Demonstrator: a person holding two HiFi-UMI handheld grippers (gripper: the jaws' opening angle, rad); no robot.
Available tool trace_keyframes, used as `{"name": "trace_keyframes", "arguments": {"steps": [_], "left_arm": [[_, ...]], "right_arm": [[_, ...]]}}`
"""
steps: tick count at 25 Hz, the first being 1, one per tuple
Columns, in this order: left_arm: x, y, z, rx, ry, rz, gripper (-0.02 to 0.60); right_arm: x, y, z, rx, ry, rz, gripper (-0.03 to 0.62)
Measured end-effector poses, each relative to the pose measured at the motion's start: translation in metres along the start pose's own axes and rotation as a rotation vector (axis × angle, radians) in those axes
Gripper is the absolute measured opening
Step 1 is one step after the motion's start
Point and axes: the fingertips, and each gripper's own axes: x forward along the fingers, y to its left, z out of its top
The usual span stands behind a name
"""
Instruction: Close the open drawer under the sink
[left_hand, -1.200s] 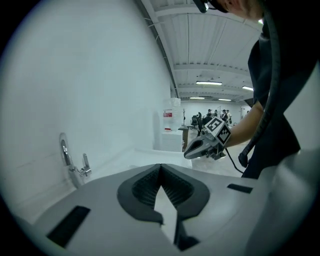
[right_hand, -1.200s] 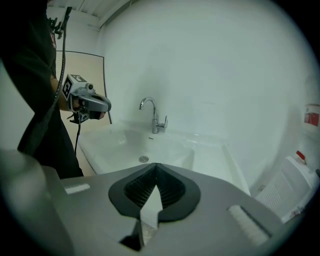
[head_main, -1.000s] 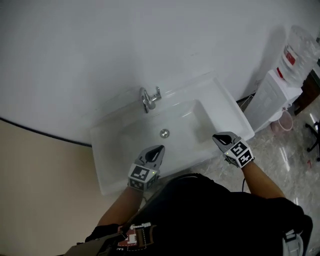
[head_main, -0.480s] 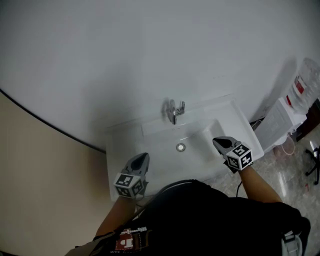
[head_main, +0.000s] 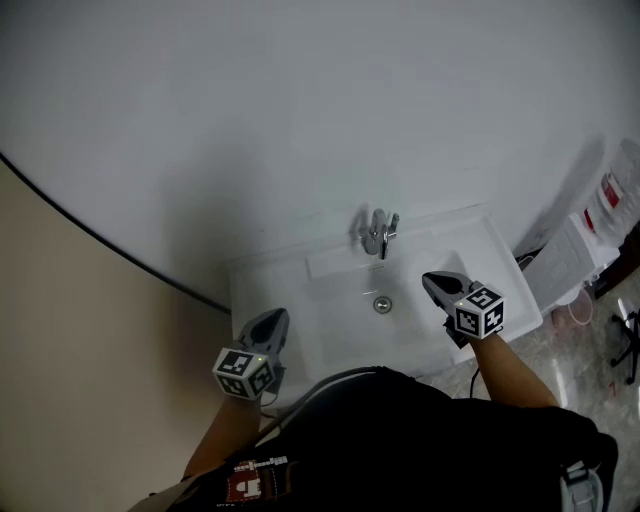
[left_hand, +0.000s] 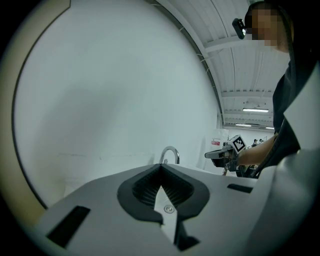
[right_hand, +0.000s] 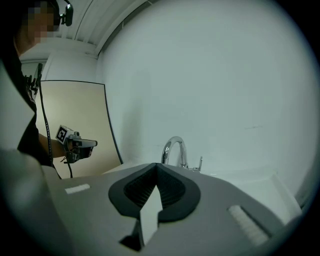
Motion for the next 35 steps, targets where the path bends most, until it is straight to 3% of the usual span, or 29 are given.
{"name": "trace_keyframes", "arguments": {"steps": [4,7,13,35], "left_arm": [[-0.002,0.009,0.001,-0.026,-0.045,0.071,0.000],[-0.001,-0.007,0.000,-0.067,-0.070,0.108,0.000],[0.015,-0.011,0.010,-0.155,-0.119,0.133,0.000],[0.011,-0.001,0.005,-0.156,-0.104,0.126,0.000]], "right_arm": [[0.013,-0.012,0.011,-0.026,-0.008,0.071,0.002],[0.003,-0.035,0.025,-0.010,-0.027,0.101,0.002],[0.005,-0.069,0.044,-0.022,-0.059,0.090,0.000],[0.023,-0.069,0.038,-0.047,-0.021,0.075,0.000]]}}
